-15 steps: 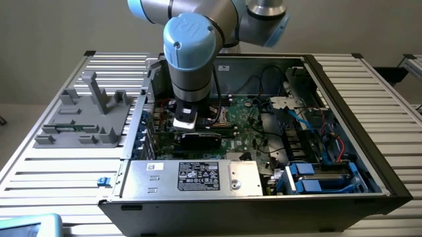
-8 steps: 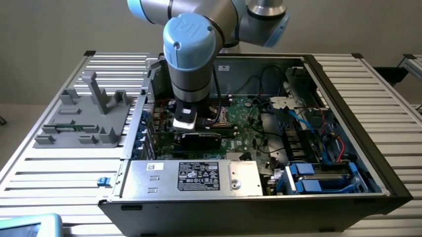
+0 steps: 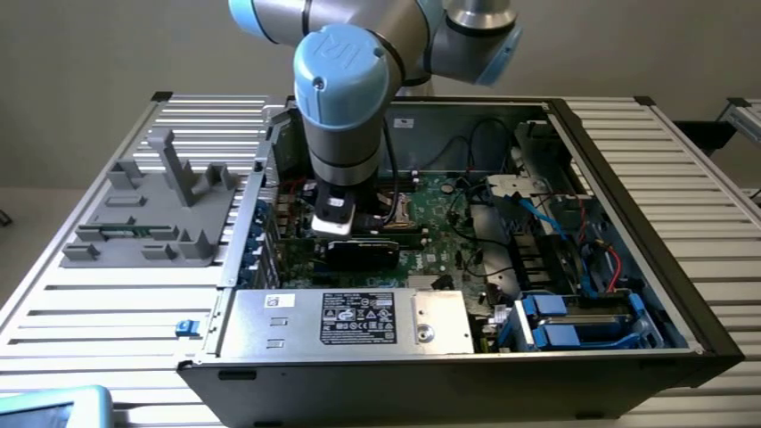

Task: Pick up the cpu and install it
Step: 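Install the second cpu locking lever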

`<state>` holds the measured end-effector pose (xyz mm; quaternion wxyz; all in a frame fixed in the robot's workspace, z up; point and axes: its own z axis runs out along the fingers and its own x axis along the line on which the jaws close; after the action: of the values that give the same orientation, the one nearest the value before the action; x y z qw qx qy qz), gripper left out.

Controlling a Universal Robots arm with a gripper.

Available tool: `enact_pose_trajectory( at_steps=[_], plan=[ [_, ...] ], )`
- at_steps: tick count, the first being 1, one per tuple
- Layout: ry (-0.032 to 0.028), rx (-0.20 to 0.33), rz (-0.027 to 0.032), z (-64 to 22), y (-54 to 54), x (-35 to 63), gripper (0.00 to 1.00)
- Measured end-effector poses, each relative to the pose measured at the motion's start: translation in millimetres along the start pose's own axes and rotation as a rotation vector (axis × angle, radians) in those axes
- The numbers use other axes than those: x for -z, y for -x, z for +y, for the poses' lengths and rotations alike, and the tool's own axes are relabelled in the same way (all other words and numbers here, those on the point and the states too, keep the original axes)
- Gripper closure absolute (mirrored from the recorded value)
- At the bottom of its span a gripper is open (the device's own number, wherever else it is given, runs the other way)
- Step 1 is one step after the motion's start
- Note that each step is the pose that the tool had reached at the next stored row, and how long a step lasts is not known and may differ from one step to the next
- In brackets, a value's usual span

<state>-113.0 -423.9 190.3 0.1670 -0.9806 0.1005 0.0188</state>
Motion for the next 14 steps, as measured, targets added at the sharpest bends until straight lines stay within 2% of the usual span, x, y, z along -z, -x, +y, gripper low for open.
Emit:
enact_pose_trajectory(
  at_steps=[5,11,14],
  plan=[
    [0.0000,0.001,-0.0005,0.1,2.7,2.8,0.89],
    [0.0001,0.003,-0.0010,-5.4,4.7,19.1,0.89],
    [0.0001,0.003,-0.0010,-7.3,3.5,23.8,0.89]
  ],
)
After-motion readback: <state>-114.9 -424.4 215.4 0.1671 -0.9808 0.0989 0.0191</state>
